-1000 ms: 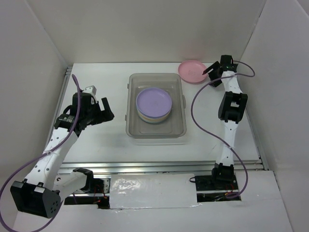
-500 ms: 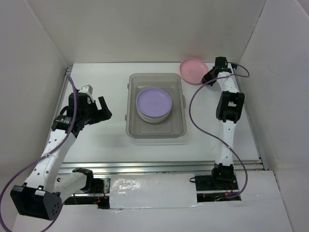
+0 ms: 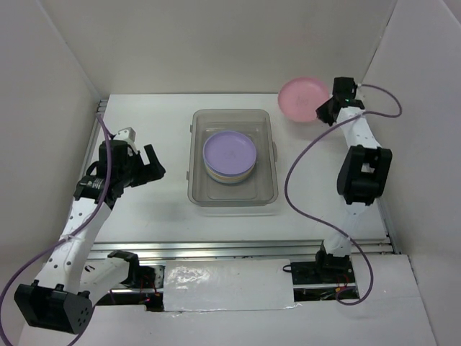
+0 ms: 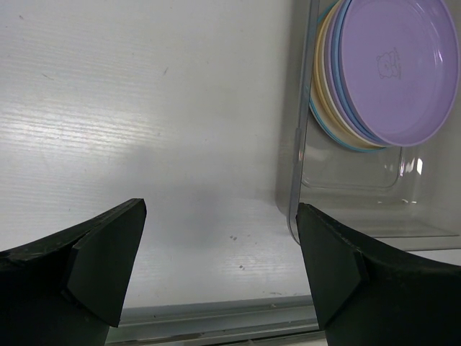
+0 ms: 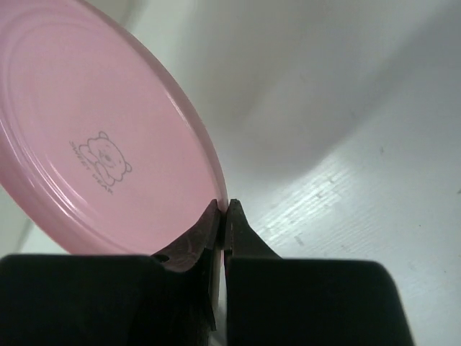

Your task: Place the plates into the plastic bin on the countertop

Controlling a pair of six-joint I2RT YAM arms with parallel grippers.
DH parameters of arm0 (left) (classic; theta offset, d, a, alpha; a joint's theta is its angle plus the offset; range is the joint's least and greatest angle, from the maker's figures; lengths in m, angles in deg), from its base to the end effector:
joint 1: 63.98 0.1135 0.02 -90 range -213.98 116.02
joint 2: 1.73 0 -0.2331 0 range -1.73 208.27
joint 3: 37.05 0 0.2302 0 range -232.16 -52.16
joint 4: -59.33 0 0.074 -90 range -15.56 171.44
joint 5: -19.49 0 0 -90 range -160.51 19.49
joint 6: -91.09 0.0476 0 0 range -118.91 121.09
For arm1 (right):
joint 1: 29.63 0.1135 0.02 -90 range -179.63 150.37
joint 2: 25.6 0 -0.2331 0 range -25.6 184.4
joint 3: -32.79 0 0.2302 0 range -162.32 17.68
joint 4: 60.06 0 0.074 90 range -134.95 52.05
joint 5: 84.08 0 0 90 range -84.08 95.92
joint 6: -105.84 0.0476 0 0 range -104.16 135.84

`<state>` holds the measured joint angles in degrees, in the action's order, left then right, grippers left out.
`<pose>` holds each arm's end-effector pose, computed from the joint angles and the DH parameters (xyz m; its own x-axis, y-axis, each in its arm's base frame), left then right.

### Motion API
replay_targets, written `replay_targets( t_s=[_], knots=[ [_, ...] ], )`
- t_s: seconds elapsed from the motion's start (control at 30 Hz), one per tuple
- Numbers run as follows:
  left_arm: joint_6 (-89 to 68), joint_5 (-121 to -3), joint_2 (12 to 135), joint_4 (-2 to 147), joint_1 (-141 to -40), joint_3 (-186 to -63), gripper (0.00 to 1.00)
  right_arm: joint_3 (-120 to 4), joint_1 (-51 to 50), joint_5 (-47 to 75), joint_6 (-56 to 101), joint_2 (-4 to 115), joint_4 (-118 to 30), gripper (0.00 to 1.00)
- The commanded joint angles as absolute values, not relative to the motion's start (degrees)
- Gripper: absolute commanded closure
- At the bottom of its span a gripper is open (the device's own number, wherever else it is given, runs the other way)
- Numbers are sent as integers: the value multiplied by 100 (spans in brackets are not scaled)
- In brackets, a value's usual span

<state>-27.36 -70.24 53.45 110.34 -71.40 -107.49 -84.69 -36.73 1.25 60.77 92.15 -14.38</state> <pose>0.2059 -0.0270 0.2944 -0.5727 -0.4058 -0.7123 -0.1591 0.9074 -0.3890 0.4393 -0.0586 0.2314 -0.3783 0.7565 -0.5336 0.6307 0.6325 0.4496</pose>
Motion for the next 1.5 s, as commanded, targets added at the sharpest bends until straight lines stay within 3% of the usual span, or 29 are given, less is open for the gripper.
replay_targets(
  t_s=[0.0,0.1,0.23,0.37,0.47,0.7,1.17,1.33,1.37,1.47],
  knots=[
    [-2625,-7025,5206,10872,-7110,-10700,1,-8603,-3421,-629,5953,7751,-2088,100],
    [-2642,-7016,5188,10898,-7110,-10700,1,-9111,-3236,-368,5549,7556,-1562,100],
    [-2730,-7367,5075,10942,-7110,-10718,1,-9763,-2798,898,4917,7767,-603,100],
    [-2958,-7981,4820,11030,-7110,-10709,1,-8416,-2052,1435,4792,7321,-1020,100],
    [-2994,-8106,4705,11030,-7119,-10683,1,-7683,-1708,1541,4933,7187,-1426,100],
    [-2977,-8053,4757,11039,-7110,-10700,1,-7601,-951,1304,4977,7731,-1287,100],
    [-2924,-7834,4793,10977,-7119,-10665,1,-7109,-854,1374,4933,7802,-1226,100],
    [-2932,-7842,4749,10977,-7110,-10656,1,-7092,-854,1330,4933,7916,-1155,96],
    [-2932,-7842,4758,10977,-7110,-10656,1,-7083,-863,1330,4941,7916,-1164,93],
    [-2924,-7816,4749,10960,-7110,-10648,1,-7047,-784,1260,5003,7689,-1243,30]
  ],
)
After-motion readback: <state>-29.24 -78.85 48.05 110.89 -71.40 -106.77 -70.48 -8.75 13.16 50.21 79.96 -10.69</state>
